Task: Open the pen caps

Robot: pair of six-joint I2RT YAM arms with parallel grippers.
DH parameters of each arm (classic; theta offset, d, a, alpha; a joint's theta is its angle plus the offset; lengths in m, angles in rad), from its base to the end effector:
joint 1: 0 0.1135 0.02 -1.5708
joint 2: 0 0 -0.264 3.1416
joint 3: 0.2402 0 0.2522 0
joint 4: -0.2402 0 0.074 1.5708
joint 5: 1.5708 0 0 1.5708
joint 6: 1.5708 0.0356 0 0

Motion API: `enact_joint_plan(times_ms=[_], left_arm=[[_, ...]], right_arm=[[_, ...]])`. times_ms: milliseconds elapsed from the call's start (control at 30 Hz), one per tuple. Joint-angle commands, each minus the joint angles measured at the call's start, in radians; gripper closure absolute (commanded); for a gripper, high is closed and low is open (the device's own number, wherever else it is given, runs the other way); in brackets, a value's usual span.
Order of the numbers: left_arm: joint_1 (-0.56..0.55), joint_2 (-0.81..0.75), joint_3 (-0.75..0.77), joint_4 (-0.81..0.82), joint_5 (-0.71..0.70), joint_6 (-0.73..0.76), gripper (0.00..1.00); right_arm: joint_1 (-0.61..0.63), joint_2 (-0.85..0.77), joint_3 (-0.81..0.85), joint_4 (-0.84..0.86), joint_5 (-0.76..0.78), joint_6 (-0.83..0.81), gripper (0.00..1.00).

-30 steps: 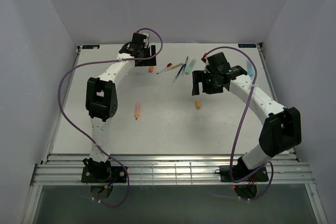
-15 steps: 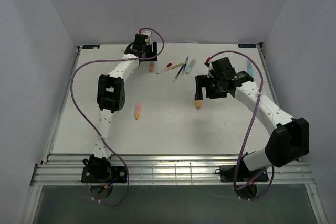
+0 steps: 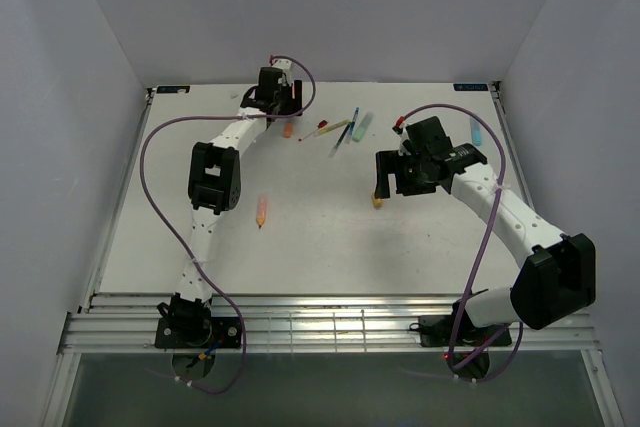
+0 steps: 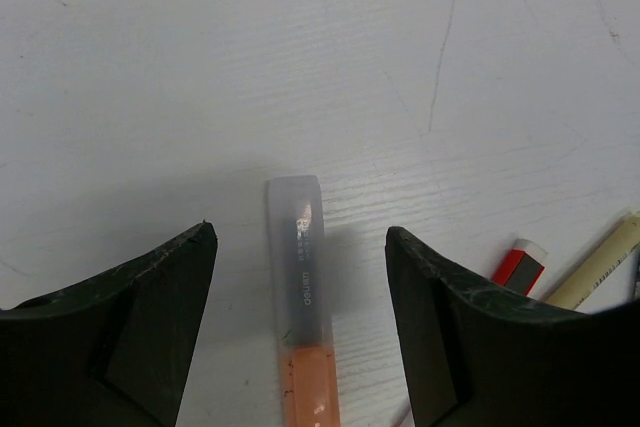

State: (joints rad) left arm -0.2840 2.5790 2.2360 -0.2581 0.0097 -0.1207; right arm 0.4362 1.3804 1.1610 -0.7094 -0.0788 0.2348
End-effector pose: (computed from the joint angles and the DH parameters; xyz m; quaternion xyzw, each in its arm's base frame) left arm 0.5611 -0.1641 0.1664 0.0744 0.8816 -0.0979 0.4557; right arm 0.2596 0.1241 0.2903 -0.1077 0.9421 0.1391 0.2854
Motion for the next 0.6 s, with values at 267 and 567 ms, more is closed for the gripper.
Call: enact_joint_plan(times_ms=[267,567], left_arm=[[-0.014,0.010,-0.001,0.030,-0.048,0.015,0.24],[-0.032,0.024,-0.035,0.017,-0.077,0.046,0.26]], right_arm=[[0.001,-0.043,-0.050,0.019,0.008,-0.011,0.10],[0.001,-0.047,-0.053,0.022,0.017,-0.015,0.10]])
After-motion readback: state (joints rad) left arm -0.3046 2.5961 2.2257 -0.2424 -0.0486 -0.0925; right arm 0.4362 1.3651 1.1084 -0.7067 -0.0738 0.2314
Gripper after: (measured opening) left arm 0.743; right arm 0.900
